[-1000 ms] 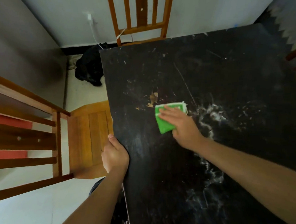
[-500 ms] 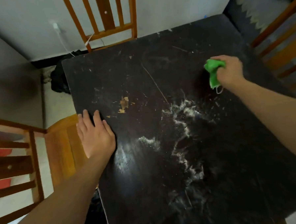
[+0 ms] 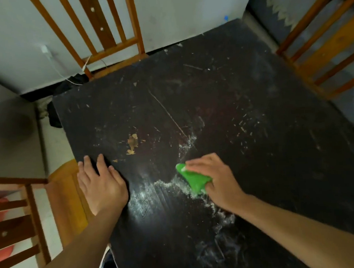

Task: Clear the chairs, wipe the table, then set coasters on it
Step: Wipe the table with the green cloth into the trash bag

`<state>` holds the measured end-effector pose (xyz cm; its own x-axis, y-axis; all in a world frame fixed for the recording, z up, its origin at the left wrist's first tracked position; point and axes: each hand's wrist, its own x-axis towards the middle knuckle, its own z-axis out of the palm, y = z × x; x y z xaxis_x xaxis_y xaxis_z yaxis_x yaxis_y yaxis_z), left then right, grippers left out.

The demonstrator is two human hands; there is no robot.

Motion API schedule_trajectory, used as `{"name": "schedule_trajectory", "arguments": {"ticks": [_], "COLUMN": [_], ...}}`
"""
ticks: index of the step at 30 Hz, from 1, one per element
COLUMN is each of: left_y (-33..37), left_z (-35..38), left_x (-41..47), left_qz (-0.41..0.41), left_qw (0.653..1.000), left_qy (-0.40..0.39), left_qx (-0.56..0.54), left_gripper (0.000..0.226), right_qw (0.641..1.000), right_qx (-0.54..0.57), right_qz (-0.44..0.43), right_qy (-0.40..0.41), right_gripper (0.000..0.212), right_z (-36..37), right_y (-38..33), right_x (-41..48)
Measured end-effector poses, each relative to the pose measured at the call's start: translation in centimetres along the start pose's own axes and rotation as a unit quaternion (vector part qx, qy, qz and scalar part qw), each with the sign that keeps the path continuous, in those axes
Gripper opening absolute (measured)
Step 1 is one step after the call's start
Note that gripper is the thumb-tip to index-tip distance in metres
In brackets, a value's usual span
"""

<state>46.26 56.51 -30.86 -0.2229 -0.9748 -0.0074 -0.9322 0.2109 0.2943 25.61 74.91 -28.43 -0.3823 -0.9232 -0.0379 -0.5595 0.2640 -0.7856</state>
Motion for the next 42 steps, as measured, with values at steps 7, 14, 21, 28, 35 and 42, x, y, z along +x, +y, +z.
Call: {"name": "schedule_trajectory", "arguments": {"ticks": [7,14,21,28,35,42], "left_y": [0.2,-0.1,0.0,-0.1,-0.2,-0.1], "left_z": [0.1,0.2,0.1,0.1,0.0,-0.1], "left_x": [0.3,0.3,0.4,0.4,0.4,0.4], "left_qz": [-0.006,-0.011,-0.012,-0.006,-0.007,0.001], "left_qw": [1.0,1.0,1.0,1.0,1.0,1.0], "left_qy": [-0.009,-0.014,-0.016,-0.009,-0.017,-0.008], "left_qx": [0.02,0.019,0.015,0.018,0.015,0.006], "left_gripper": [0.046,0.046,0.046,0.045,0.046,0.046], "right_qw": [0.96,0.988,0.993,0.976,0.981,0.99], "right_qx": [-0.143,-0.132,0.008,-0.154,-0.134,-0.087], "right_qz": [0.154,-0.051,-0.082,0.096,-0.132,0.002], "right_qy": [0.183,0.069,-0.079,0.118,-0.043,0.113], "right_gripper": [0.048,0.062,0.061,0.051,0.065,0.06], "right_z": [-10.9,0.5,2.0,-3.9,4.7,-6.4], "right_y": [7.0,1.8,-2.1,3.6,-2.3,3.5], "right_x": [14.8,7.6,2.3,18.3,4.7,4.9]}}
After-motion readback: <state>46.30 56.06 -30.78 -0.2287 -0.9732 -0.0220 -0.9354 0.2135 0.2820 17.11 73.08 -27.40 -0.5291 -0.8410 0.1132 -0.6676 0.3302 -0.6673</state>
